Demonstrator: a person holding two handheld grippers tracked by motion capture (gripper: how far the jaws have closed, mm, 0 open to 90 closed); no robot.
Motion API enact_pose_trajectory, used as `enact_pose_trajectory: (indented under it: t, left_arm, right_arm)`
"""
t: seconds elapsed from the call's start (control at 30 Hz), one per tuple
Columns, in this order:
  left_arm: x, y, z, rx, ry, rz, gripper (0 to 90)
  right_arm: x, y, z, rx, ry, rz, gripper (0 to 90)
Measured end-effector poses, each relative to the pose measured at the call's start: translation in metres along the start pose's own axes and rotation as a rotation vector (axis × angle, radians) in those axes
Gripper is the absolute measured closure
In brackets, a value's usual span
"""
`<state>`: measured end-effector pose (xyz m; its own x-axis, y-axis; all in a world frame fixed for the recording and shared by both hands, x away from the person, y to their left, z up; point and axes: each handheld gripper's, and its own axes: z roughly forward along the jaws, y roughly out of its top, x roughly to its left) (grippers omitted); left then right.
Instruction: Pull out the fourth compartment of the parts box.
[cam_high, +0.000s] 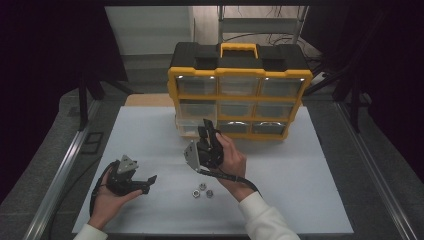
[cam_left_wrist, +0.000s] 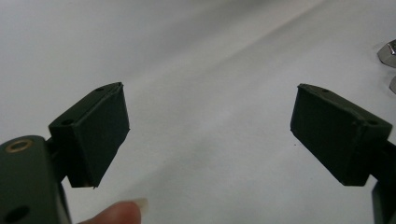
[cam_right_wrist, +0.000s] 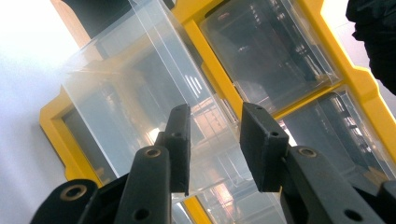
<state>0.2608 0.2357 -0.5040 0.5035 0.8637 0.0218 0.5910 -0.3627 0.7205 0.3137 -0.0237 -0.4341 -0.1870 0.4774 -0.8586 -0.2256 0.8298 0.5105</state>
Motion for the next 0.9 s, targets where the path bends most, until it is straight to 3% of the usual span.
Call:
enact_pose_trajectory:
  t: [0.9]
  left_arm:
    - [-0.0001,0.0003,-0.0009,-0.003,0.000,0.000,12.3]
  right_arm:
    - [0.0007,0.0007,-0.0063,-0.006,-0.002,-0.006,65.5]
